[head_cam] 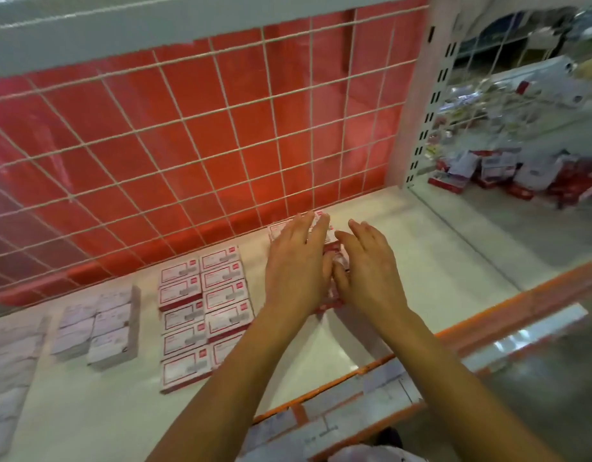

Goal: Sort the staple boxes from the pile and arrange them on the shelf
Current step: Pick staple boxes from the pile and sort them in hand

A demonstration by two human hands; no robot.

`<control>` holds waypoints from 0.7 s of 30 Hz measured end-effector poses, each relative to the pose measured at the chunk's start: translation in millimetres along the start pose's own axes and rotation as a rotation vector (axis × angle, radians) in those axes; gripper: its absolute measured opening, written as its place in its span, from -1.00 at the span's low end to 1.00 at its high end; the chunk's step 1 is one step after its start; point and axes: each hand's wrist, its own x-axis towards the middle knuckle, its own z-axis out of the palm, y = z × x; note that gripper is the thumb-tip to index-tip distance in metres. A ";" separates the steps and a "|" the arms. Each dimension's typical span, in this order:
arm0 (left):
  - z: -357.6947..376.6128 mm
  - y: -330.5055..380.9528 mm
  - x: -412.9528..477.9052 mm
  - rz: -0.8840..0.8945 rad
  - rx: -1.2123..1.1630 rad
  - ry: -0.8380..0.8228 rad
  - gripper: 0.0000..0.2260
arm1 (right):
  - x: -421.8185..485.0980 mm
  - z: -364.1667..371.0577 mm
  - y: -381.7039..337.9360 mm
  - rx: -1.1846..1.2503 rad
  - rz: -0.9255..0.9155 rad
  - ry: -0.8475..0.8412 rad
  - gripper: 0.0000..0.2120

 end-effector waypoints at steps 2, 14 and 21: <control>14.9 25.8 16.8 0.034 0.011 -0.022 -0.50 | 4.4 -10.9 28.3 -0.004 0.044 0.020 -0.60; 93.5 149.4 98.5 0.218 -0.025 -0.065 -0.49 | 40.2 -66.2 183.2 -0.092 0.152 0.090 -0.62; 137.9 187.2 150.2 0.286 0.085 -0.108 -0.49 | 64.9 -78.5 247.2 -0.133 0.145 0.173 -0.50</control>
